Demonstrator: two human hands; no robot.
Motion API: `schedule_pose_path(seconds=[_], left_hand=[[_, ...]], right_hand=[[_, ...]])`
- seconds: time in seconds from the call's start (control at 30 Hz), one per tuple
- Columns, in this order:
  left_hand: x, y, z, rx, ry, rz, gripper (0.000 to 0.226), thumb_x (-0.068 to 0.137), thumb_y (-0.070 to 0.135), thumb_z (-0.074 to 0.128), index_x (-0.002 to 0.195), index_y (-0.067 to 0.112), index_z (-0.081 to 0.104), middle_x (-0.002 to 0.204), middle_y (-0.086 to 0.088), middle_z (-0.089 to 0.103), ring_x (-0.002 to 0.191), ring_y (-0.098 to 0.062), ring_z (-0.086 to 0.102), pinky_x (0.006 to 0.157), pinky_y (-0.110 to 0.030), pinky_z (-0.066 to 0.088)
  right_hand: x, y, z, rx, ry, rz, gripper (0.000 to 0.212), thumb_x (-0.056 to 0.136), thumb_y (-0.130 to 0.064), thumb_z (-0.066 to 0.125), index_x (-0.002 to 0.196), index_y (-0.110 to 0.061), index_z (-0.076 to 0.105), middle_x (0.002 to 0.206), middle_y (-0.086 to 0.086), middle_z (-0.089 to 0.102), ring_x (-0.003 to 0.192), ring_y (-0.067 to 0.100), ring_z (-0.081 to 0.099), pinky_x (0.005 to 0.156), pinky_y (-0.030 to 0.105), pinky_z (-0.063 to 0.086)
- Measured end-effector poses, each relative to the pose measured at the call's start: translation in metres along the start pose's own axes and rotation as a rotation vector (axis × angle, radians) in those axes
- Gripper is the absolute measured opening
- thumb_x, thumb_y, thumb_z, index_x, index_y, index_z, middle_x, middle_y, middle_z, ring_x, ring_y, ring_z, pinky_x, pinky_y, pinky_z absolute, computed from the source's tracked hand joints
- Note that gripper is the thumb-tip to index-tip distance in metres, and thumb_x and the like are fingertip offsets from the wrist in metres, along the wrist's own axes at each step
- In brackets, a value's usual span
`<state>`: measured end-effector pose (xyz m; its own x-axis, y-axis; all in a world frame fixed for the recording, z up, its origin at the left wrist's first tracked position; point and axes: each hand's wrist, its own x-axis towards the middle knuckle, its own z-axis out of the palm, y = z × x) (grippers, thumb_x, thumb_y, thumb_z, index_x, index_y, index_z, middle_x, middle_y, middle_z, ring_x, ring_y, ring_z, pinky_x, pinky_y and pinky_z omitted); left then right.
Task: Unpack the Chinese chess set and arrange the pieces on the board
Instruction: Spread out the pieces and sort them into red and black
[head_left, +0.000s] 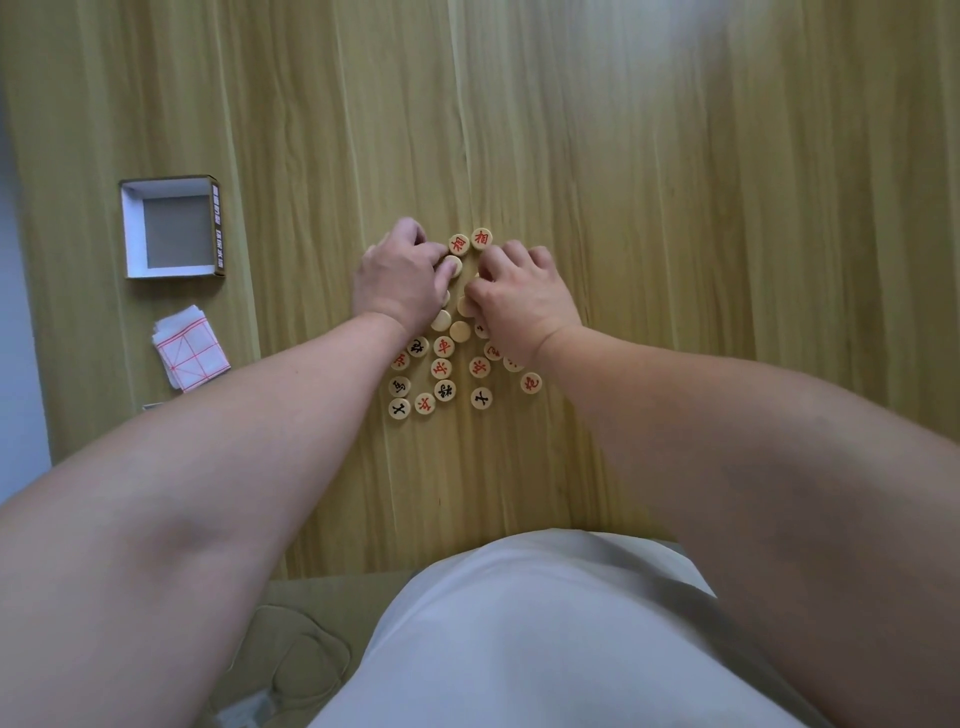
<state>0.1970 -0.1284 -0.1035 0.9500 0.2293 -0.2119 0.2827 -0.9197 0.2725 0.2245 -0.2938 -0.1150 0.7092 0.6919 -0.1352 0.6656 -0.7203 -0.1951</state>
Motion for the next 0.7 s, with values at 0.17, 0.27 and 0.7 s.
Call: schedule_pose_path(seconds=[0.17,0.27,0.7], left_hand=[[0.000,0.002,-0.002,-0.004,0.011,0.019,0.025,0.093,0.038,0.062,0.104,0.019,0.074,0.106,-0.004,0.057,0.088,-0.030,0.059,0.079,-0.038,0.047],[-0.001,0.004,-0.003,-0.030,0.018,-0.003,0.022,0.093,0.035,0.064,0.104,0.017,0.068,0.109,-0.004,0.055,0.085,-0.032,0.059,0.074,-0.036,0.043],[-0.018,-0.011,-0.003,-0.077,0.015,0.074,0.017,0.091,0.029,0.059,0.102,0.020,0.067,0.104,-0.001,0.059,0.087,-0.028,0.062,0.079,-0.039,0.052]], right_hand=[[-0.002,0.001,-0.002,0.014,-0.006,0.009,0.025,0.098,-0.031,0.055,0.111,-0.013,0.067,0.120,0.009,0.056,0.117,0.033,0.048,0.098,0.046,0.035],[-0.005,0.001,-0.001,0.019,0.028,0.017,0.026,0.096,-0.035,0.055,0.109,-0.016,0.066,0.117,0.009,0.057,0.112,0.032,0.050,0.095,0.047,0.037],[-0.001,-0.004,-0.005,0.046,-0.015,0.078,0.021,0.086,-0.021,0.064,0.106,-0.018,0.060,0.112,0.005,0.056,0.110,0.030,0.049,0.095,0.045,0.036]])
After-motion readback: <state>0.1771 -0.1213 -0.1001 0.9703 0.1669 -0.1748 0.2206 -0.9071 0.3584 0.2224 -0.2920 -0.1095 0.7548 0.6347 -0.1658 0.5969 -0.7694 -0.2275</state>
